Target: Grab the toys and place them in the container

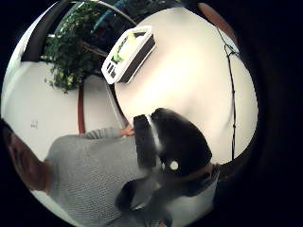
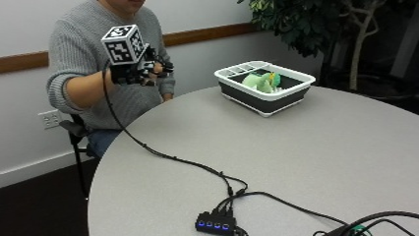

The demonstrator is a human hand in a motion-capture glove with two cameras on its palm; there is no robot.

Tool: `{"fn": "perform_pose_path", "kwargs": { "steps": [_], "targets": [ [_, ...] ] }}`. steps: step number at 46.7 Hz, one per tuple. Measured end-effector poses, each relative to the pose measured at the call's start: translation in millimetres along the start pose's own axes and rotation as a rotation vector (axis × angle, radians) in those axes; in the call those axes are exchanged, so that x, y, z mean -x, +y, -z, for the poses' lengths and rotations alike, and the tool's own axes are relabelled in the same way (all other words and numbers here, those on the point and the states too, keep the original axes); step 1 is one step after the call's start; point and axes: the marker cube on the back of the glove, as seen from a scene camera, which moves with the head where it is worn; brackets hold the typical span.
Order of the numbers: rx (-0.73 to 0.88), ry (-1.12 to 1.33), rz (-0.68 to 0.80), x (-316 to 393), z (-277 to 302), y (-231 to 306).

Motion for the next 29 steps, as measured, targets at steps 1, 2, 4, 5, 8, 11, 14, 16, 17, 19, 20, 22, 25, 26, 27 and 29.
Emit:
{"fn": "perform_pose_path", "kwargs": {
  "steps": [1,2,4,5,8,11,14,16,17,19,20,22,25,26,27,29],
  "targets": [
    [0.001,-0.009,0.001,3,-4,8],
    [0.001,-0.016,0.002,6,-9,15],
    [-0.001,-0.030,0.002,13,-20,32],
    [-0.003,-0.037,0.001,15,-26,40],
    [0.002,-0.063,-0.013,22,-42,60],
    [0.032,-0.086,-0.029,26,-57,74],
    [0.065,-0.072,-0.038,24,-66,81],
    [0.079,-0.057,-0.046,21,-68,82],
    [0.081,-0.050,-0.049,20,-69,83],
    [0.078,-0.040,-0.054,18,-68,82],
    [0.073,-0.037,-0.056,17,-68,81],
    [0.064,-0.037,-0.057,15,-67,79],
    [0.054,-0.043,-0.057,15,-66,75],
    [0.052,-0.044,-0.056,15,-66,74],
    [0.052,-0.043,-0.055,15,-67,73],
    [0.054,-0.042,-0.052,16,-68,73]
  ]
}}
